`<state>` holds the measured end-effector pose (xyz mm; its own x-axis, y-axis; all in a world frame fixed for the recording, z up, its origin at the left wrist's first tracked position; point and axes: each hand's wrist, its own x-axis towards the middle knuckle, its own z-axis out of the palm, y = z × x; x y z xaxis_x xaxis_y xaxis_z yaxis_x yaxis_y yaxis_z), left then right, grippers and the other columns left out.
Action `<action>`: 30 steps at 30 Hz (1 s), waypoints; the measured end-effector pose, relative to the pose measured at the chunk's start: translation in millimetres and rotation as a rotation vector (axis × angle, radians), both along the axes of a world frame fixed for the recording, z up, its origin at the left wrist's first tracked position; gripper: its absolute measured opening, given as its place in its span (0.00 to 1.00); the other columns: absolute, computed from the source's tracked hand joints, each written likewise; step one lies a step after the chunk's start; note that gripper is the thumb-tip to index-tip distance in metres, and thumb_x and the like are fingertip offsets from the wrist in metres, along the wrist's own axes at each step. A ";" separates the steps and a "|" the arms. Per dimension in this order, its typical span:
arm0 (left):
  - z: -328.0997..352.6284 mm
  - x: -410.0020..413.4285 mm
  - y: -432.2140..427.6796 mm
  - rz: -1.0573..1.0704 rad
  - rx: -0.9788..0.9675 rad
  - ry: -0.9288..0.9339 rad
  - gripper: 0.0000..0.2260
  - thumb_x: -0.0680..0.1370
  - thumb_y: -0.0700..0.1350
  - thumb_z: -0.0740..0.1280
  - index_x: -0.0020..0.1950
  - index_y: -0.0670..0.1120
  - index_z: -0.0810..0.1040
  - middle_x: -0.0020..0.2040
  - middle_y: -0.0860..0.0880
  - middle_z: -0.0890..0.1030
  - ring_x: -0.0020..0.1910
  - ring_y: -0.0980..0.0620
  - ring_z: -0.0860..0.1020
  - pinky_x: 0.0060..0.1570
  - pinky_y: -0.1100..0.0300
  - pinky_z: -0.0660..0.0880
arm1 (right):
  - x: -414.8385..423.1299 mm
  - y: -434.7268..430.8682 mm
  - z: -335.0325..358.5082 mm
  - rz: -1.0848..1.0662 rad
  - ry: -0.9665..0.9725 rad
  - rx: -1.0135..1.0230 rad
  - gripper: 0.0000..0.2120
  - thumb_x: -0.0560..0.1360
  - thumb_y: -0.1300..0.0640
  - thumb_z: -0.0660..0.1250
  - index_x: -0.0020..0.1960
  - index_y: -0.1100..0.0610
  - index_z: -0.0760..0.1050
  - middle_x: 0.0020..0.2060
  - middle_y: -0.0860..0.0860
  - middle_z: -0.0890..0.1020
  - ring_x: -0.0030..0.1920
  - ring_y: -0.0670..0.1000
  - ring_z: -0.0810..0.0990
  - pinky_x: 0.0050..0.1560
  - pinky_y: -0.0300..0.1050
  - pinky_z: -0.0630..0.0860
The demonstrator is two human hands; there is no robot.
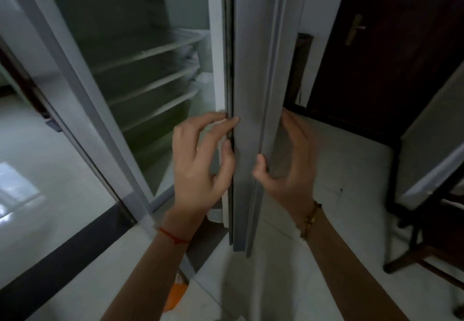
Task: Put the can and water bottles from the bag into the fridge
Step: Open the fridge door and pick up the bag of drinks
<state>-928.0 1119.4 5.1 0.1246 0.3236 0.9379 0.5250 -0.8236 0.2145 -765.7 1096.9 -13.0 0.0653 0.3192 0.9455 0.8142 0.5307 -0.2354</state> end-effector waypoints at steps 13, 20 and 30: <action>1.8 80.8 -10.1 -0.104 -0.202 0.157 0.18 0.78 0.43 0.68 0.68 0.42 0.75 0.63 0.44 0.77 0.64 0.46 0.74 0.61 0.49 0.70 | 90.4 -32.5 -1.9 -0.221 0.112 -0.111 0.26 0.76 0.63 0.62 0.72 0.66 0.58 0.69 0.58 0.66 0.71 0.51 0.63 0.72 0.45 0.61; -11.3 137.8 -6.3 -0.079 -0.335 0.228 0.19 0.80 0.47 0.65 0.70 0.44 0.72 0.65 0.47 0.75 0.68 0.48 0.71 0.70 0.43 0.64 | 140.2 -41.0 14.9 -0.344 0.019 -0.119 0.26 0.75 0.70 0.63 0.72 0.60 0.63 0.71 0.63 0.64 0.71 0.59 0.64 0.73 0.49 0.61; -12.8 214.4 -7.0 -0.076 -0.396 0.267 0.22 0.80 0.50 0.61 0.74 0.47 0.68 0.70 0.48 0.71 0.73 0.50 0.67 0.77 0.42 0.53 | 210.6 -39.8 29.4 -0.470 -0.058 -0.235 0.28 0.74 0.67 0.63 0.73 0.57 0.64 0.75 0.56 0.61 0.75 0.59 0.57 0.75 0.53 0.58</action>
<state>-713.7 1112.4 -7.8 0.3817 0.6301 0.6762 0.5457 -0.7441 0.3854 -555.2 1057.1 16.5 0.2025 0.4718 0.8582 0.9667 0.0435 -0.2520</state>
